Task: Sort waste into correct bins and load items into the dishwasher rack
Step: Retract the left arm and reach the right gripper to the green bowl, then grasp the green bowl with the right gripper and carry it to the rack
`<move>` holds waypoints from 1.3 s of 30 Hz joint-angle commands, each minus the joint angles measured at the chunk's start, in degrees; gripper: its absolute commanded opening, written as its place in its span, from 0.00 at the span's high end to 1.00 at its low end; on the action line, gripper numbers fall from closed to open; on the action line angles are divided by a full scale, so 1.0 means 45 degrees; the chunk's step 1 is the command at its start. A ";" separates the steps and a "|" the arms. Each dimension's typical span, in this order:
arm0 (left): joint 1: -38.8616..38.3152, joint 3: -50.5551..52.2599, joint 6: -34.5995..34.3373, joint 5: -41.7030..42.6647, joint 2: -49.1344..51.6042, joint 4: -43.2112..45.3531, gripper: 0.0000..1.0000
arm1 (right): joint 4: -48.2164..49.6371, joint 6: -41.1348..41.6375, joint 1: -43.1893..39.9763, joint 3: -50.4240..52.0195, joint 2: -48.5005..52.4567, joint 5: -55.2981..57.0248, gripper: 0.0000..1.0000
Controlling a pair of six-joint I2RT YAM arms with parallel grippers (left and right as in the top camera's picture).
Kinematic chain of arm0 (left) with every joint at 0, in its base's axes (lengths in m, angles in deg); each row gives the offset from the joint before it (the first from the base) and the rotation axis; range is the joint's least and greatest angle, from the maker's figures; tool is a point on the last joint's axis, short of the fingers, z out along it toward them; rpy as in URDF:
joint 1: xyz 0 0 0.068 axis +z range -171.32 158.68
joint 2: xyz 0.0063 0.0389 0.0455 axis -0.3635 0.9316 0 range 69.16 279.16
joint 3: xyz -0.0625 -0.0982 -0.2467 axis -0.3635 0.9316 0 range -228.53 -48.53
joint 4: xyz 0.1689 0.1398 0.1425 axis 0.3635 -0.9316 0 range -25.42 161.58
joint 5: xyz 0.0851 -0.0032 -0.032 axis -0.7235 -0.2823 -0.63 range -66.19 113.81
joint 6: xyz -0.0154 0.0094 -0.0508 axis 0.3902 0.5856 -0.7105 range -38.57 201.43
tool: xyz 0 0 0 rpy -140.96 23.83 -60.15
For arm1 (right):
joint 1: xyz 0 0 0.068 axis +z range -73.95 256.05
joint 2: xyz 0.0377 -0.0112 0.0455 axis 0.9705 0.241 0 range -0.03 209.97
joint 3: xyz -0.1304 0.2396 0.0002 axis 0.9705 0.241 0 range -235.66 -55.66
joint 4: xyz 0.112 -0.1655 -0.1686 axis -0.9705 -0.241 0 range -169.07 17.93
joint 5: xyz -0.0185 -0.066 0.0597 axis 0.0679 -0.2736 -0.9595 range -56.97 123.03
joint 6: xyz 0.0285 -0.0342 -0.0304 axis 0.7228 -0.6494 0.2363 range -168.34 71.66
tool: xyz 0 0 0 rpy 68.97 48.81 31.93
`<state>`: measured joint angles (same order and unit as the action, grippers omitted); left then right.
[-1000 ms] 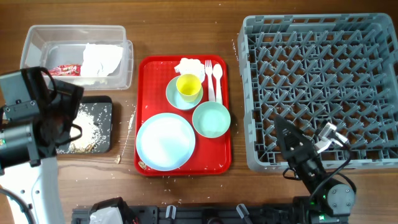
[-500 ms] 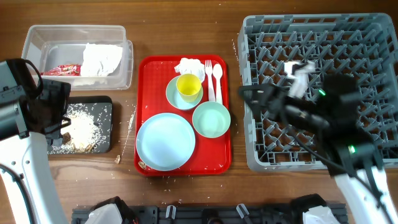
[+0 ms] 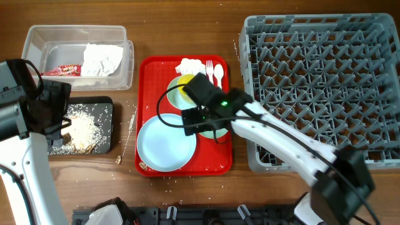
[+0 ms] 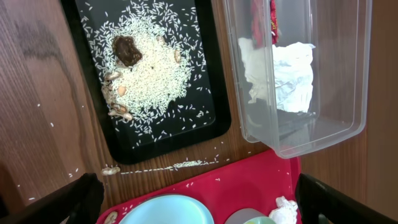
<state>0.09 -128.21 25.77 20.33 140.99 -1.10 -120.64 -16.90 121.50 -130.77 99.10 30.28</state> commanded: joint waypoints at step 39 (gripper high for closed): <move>0.0053 -0.0155 -0.0068 0.0005 0.0039 0.0000 0.00 | 0.0029 0.0325 0.0476 -0.1496 0.0408 0.1224 0.96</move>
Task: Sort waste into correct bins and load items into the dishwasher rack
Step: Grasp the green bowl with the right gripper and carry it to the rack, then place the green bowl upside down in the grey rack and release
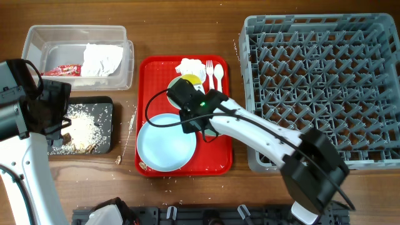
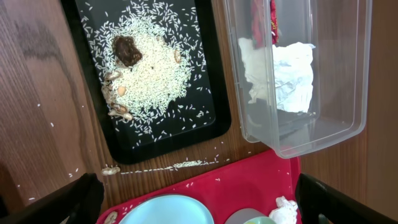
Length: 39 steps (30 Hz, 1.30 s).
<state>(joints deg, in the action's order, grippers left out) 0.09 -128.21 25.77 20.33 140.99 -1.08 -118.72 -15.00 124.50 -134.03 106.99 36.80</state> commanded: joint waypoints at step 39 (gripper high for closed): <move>0.0053 -0.0155 -0.0068 0.0005 0.0039 0.0000 0.00 | -0.5445 -0.9860 -1.6126 -0.1413 0.0457 -1.5475 0.96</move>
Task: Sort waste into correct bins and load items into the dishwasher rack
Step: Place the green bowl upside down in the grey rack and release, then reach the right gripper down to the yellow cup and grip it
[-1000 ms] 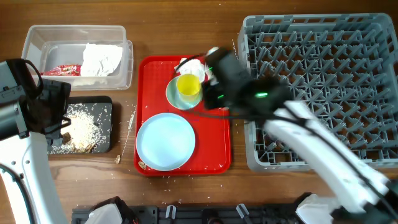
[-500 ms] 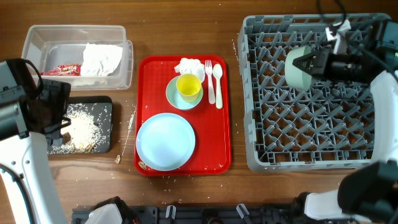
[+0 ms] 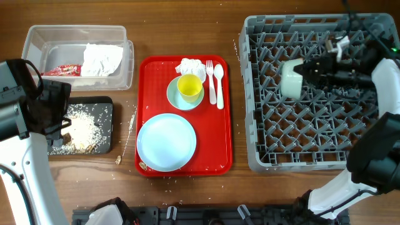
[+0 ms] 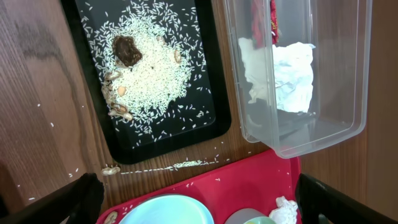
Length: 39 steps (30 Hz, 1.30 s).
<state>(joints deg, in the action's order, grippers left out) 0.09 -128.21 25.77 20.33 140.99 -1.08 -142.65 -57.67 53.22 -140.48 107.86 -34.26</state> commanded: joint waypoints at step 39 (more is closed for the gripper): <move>0.0053 -0.0155 -0.0068 0.0005 0.0039 0.0000 0.00 | 0.0928 0.5406 0.2322 0.1088 -0.5056 1.0093 0.86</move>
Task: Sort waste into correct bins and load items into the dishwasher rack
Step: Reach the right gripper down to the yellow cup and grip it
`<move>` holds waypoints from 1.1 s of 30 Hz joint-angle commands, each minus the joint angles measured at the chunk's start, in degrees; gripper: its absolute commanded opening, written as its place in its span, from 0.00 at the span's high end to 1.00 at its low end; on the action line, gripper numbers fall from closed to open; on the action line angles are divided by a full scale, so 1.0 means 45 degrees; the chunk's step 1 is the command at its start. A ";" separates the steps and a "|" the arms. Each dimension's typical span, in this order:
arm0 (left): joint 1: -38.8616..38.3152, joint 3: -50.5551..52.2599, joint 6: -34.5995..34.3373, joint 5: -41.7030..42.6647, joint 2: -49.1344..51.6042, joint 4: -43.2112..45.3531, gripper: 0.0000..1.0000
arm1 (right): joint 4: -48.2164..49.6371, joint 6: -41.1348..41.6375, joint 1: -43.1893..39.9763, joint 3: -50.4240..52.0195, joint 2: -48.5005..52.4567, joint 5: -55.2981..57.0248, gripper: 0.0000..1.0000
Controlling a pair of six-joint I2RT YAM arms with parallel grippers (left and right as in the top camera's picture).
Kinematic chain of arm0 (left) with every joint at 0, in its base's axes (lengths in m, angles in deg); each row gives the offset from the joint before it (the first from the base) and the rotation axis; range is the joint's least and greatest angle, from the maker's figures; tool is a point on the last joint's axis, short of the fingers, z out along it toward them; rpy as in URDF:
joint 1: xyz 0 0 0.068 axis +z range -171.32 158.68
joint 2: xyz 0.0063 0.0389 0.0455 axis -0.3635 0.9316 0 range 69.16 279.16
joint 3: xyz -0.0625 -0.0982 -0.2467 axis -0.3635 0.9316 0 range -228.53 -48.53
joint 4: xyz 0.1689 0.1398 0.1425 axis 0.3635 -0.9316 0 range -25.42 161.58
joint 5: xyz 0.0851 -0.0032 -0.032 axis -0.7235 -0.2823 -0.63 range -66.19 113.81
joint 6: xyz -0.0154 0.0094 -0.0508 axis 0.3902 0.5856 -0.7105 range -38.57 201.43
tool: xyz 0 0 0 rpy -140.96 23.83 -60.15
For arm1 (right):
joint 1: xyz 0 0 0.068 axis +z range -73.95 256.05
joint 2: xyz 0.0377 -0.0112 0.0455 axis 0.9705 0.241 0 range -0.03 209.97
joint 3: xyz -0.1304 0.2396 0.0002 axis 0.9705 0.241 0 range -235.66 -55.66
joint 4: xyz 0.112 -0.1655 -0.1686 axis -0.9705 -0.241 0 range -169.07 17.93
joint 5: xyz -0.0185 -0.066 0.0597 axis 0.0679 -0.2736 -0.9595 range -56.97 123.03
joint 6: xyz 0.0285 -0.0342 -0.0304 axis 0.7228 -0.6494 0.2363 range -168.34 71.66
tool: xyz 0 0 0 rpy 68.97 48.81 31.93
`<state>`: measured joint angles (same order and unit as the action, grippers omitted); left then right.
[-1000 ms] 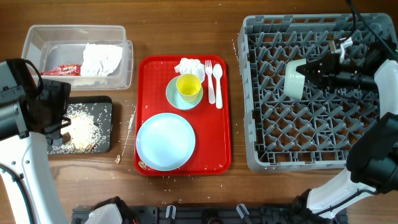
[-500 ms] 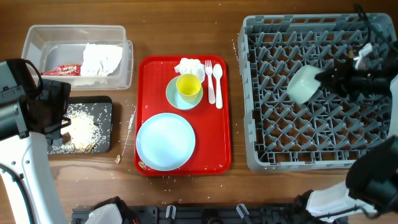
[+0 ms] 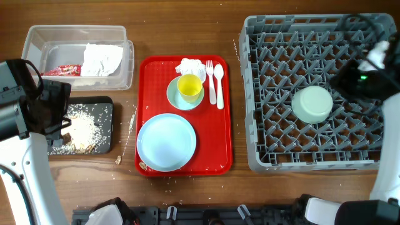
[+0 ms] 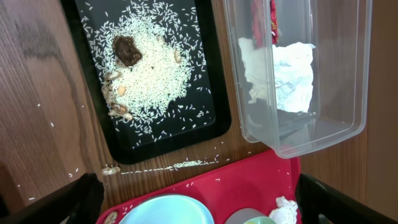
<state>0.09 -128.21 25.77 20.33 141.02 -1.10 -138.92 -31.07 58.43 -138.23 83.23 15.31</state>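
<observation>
A pale green bowl (image 3: 312, 104) lies upside down in the grey dishwasher rack (image 3: 262, 159). My right gripper (image 3: 342, 80) hovers just off the bowl's upper right rim, open and holding nothing. The red tray (image 3: 225, 159) carries a large light blue plate (image 3: 166, 142), a yellow cup (image 3: 189, 86) on a small green plate (image 3: 174, 97), a crumpled napkin (image 3: 189, 64), a fork (image 3: 210, 78) and a spoon (image 3: 219, 78). My left gripper (image 4: 199, 208) stands wide open above the tray's near-left corner, its fingers (image 4: 78, 199) at the frame's lower corners.
A clear plastic bin (image 4: 348, 134) holds a white napkin (image 4: 277, 78) and a red wrapper (image 4: 264, 22). Beside it a black tray (image 4: 208, 127) holds rice and food scraps (image 4: 127, 51). Loose rice grains lie on the wooden table (image 4: 37, 124).
The bowl was on its side in my right gripper over the rack's back part; now it lies upside down in the rack and the gripper has drawn off to the right. The left arm is unmoved.
My right gripper was down on the red tray by the blue plate, at a pale green bowl, and stayed there at the following moment. Then the bowl was gone from the tray and hung in the gripper over the rack. Now it rests in the rack.
</observation>
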 commanded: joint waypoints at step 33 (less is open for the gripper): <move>0.0053 -0.0155 -0.0068 0.0005 0.0034 0.0005 0.00 | 0.3560 -0.0597 1.3857 -0.5989 0.9568 0.5333 0.50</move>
<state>0.09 -128.21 25.77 20.33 141.06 -1.08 -123.66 -34.94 119.23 -164.11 125.46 33.58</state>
